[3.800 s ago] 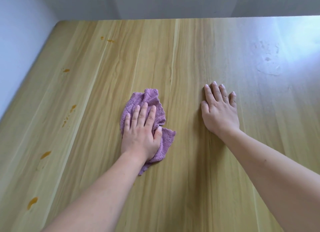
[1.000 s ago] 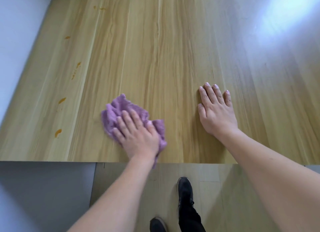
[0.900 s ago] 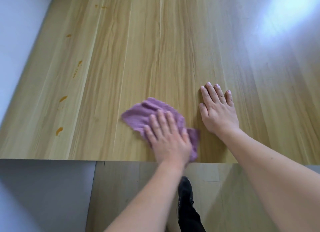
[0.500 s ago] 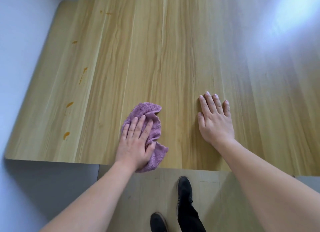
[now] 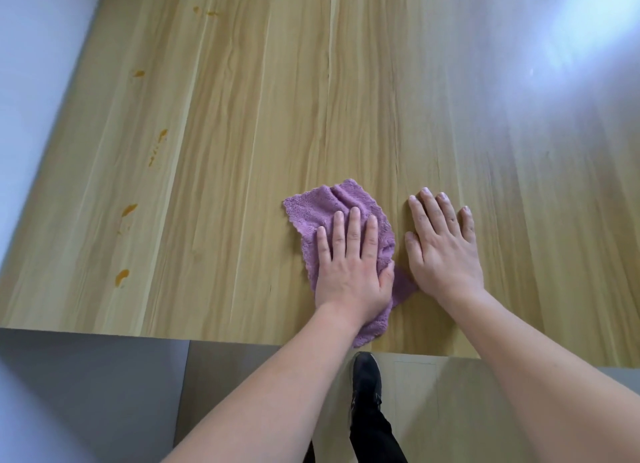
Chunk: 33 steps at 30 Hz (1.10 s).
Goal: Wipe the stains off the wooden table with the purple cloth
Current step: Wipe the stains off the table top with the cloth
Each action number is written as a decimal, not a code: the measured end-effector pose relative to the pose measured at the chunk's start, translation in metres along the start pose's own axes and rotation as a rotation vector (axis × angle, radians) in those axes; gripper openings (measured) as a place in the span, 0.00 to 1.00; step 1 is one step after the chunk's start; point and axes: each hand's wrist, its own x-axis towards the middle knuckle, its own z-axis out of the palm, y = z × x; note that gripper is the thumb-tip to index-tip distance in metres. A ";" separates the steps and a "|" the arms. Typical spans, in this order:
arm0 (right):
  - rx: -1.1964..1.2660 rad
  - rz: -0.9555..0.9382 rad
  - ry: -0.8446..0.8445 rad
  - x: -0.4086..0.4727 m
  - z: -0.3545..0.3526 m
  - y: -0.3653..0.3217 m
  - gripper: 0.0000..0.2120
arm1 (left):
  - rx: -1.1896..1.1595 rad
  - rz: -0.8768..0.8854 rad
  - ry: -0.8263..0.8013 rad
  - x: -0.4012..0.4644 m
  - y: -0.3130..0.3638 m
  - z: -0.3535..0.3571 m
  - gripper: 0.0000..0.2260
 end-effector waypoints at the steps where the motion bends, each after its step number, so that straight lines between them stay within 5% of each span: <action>1: 0.006 -0.002 0.000 -0.001 0.000 0.000 0.29 | 0.000 0.030 -0.010 -0.002 -0.005 0.000 0.33; 8: 0.181 0.182 0.069 0.007 0.000 -0.048 0.30 | -0.061 0.111 0.004 -0.018 -0.058 -0.003 0.29; 13: 0.307 0.012 0.064 0.029 0.011 -0.135 0.29 | -0.093 0.068 0.018 -0.033 -0.112 -0.004 0.27; 23: 0.062 -0.036 -0.031 0.082 0.040 -0.194 0.29 | -0.057 -0.236 0.040 -0.071 -0.268 -0.006 0.30; 30: -0.036 -0.016 -0.041 0.083 0.044 -0.200 0.30 | -0.054 -0.406 0.027 -0.053 -0.247 -0.010 0.31; 33: -0.030 -0.026 -0.029 0.083 0.043 -0.200 0.30 | -0.038 -0.237 0.046 -0.027 -0.207 -0.010 0.31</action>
